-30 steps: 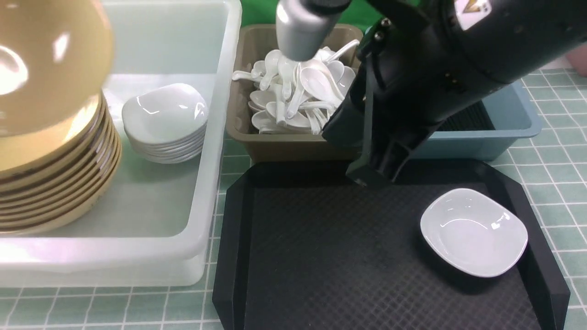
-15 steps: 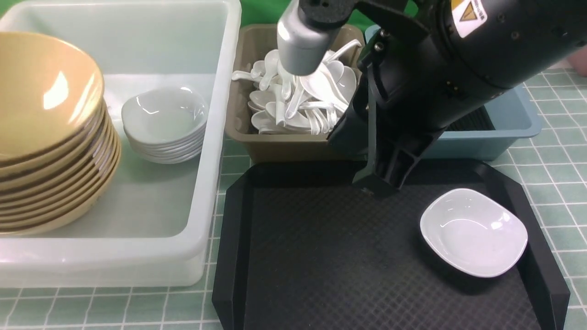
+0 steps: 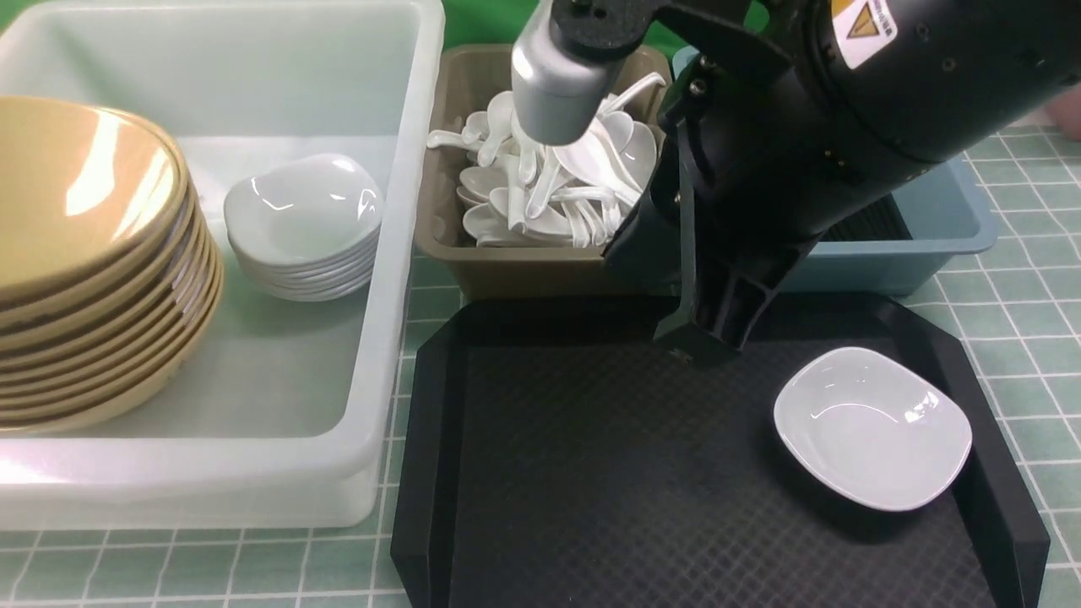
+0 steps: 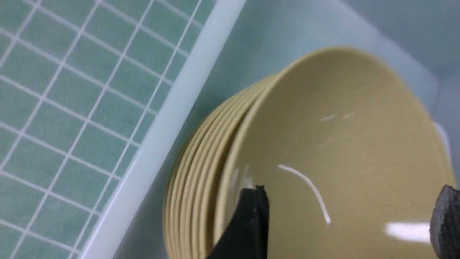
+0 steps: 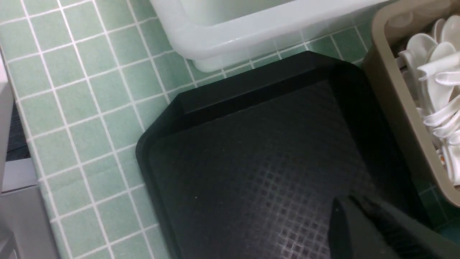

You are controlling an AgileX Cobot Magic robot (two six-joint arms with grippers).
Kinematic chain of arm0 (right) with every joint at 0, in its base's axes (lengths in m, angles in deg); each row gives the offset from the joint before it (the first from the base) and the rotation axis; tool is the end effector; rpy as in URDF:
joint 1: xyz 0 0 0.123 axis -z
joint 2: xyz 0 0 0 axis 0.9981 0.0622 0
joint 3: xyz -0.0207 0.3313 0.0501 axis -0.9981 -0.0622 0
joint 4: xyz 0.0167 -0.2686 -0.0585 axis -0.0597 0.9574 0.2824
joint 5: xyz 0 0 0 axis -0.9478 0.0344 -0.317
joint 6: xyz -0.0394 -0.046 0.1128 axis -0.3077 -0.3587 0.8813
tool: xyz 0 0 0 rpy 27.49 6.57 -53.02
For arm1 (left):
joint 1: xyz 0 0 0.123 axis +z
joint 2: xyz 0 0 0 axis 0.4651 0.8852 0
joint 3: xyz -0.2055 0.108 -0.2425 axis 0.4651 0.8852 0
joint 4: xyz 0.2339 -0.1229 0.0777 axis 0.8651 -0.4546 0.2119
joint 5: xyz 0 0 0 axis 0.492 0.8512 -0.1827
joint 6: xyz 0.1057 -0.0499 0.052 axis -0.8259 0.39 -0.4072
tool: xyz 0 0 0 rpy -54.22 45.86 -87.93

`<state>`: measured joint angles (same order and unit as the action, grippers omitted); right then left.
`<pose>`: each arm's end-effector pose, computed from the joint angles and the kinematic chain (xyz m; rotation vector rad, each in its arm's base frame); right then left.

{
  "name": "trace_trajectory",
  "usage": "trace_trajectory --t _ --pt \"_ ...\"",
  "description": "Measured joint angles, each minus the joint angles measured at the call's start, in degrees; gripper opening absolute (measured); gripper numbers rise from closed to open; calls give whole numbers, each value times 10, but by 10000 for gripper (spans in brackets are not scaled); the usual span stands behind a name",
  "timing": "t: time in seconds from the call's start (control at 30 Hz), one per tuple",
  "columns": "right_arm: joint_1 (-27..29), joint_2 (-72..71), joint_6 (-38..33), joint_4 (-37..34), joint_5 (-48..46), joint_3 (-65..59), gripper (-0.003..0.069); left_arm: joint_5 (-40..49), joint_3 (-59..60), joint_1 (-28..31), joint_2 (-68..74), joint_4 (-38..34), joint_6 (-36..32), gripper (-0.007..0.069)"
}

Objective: On blue table put chopsticks spoon bowls plates into blue grey white boxes.
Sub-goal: 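Grasp the small white bowl on the black tray by its rim with the left gripper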

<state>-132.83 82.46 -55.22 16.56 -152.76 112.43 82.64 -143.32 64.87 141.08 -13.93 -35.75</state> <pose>0.2335 0.2532 0.4395 -1.4006 2.0959 0.2416 0.3155 0.1758 0.4499 -0.6115 2.3478 -0.2205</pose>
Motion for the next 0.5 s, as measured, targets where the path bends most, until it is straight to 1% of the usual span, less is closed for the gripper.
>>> trace_trajectory --t 0.1,0.2,0.23,0.27,0.3,0.33,0.37,0.4,0.43,0.5 --pt "0 0 8 21 -1 0 48 1 -34 -57 -29 -8 3 582" --pt "0 -4 41 66 -27 0 48 7 -39 -187 -51 -18 -3 580" --pt "0 -10 52 80 -37 -1 48 7 -38 -248 -51 -17 -5 578" --pt "0 -11 54 83 -38 -2 48 8 -38 -258 -51 -17 -5 577" --pt "0 -24 66 92 -42 -11 49 9 -33 -341 -44 -8 -7 565" --pt "0 -36 72 96 -42 -20 50 10 -28 -392 -36 2 -7 561" --pt "1 -61 83 99 -44 -37 50 11 -22 -459 -19 22 -7 561" --pt "2 -68 87 99 -44 -42 50 11 -22 -468 -16 24 -6 561" --pt "5 -85 97 100 -45 -60 52 11 -19 -528 9 45 -3 561" --pt "14 -115 114 105 -46 -82 52 9 -19 -589 43 66 2 561"
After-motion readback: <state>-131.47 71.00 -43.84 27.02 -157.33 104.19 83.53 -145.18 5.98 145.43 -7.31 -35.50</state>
